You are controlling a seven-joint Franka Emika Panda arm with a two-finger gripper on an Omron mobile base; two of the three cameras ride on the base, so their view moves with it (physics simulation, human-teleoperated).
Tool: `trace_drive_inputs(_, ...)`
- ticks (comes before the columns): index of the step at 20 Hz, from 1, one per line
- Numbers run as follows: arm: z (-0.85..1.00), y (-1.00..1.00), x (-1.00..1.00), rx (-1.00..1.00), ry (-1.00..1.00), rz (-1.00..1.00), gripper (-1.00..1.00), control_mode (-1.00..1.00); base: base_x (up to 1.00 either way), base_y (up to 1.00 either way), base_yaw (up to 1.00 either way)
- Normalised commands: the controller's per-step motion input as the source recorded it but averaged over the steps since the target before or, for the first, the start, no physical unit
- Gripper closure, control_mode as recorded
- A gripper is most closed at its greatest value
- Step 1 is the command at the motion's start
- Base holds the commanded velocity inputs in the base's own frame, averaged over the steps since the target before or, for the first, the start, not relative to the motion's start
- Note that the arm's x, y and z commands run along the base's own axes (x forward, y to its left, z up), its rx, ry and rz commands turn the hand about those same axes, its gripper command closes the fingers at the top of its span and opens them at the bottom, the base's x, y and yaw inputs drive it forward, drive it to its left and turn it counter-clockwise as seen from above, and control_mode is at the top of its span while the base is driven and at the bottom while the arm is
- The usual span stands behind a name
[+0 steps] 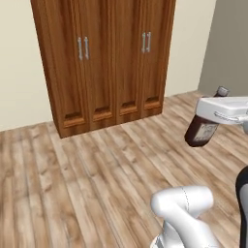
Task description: Collect the turmeric, ketchup, and shaker from the cabinet and place them next to the stove.
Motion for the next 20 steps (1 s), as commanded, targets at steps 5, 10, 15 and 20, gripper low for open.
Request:
trace_drive_inputs(5,0.0,0.0,0.0,0.0,0.0,0.0,1.0,1.0,0.39,0.01,0.32)
trace_drive_inputs(10,0.0,0.0,0.0,0.0,0.0,0.0,1.0,1.0,0.7,-0.22,0.3)
trace_drive_inputs(15,0.0,0.0,0.0,0.0,0.0,0.0,1.0,1.0,0.77,-0.35,0.15)
trace_drive_inputs(20,0.0,0.0,0.0,0.0,0.0,0.0,1.0,1.0,0.77,-0.26,0.21)
